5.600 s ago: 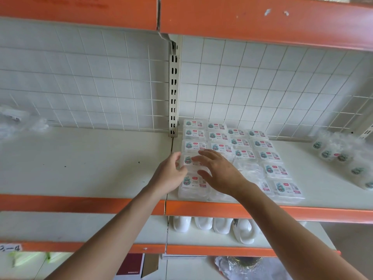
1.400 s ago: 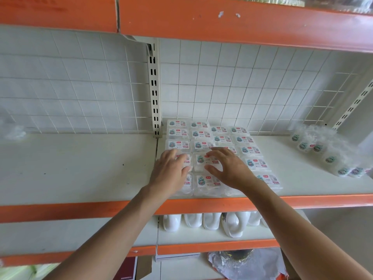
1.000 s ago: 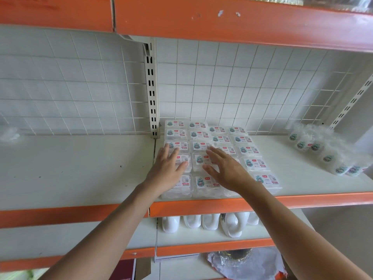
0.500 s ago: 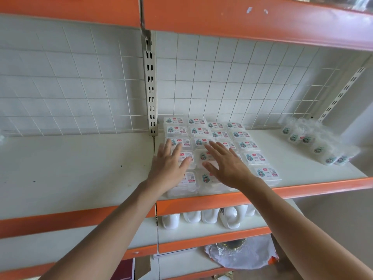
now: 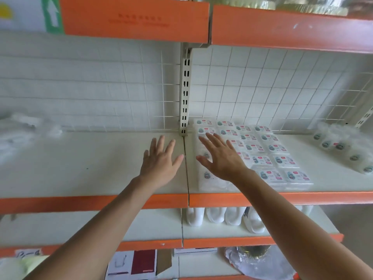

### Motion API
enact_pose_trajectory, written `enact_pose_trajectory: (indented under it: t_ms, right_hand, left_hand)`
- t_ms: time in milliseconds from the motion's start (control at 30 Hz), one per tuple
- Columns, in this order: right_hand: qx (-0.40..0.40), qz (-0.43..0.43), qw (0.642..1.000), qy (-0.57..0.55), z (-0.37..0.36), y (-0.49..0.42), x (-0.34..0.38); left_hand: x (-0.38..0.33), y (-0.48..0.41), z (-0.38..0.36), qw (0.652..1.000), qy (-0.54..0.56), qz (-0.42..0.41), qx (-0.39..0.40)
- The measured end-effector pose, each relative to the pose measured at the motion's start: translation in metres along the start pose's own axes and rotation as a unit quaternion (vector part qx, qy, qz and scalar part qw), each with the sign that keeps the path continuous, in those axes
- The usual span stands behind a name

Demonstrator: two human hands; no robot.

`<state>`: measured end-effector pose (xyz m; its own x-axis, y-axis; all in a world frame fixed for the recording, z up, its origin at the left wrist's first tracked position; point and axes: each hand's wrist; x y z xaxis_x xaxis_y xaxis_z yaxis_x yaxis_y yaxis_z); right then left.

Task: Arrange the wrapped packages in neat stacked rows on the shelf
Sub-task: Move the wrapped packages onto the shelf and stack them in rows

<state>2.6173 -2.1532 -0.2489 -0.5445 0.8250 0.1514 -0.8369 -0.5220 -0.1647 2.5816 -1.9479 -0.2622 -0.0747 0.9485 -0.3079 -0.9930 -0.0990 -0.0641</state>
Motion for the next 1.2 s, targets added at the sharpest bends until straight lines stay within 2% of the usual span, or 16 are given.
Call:
enact_pose_trajectory:
  t_ms: [267, 667, 900, 1033, 1200]
  right_hand:
    - [-0.019, 0.112, 0.992, -0.060, -0.021, -0.041, 0.075]
    - [0.019, 0.199, 0.978, -0.051, -0.063, -0.119, 0.212]
    - [0.034, 0.184, 0.979, -0.080, -0.110, -0.197, 0.315]
    - [0.036, 0.133, 0.981, -0.134, -0.132, -0.239, 0.363]
    - [0.031, 0.070, 0.985, -0.156, -0.153, -0.278, 0.400]
  left_hand:
    - [0.074, 0.054, 0.035, 0.989, -0.099, 0.108, -0.010]
    - [0.214, 0.072, 0.078, 0.979, -0.067, 0.185, -0.050]
    - [0.338, 0.046, 0.107, 0.981, -0.049, 0.184, -0.047]
    - [0.396, 0.030, 0.120, 0.986, -0.046, 0.159, -0.024]
    - [0.433, 0.013, 0.127, 0.992, -0.041, 0.116, -0.012]
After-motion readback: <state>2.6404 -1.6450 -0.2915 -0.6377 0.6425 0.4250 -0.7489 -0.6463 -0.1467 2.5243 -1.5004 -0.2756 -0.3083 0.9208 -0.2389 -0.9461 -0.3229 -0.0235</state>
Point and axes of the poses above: each hand's wrist, its own y-axis away from the middle knuckle, its own z-axis out of the back of the hand, x = y × z, and after that the axes turned 6 degrees about z, right-handed
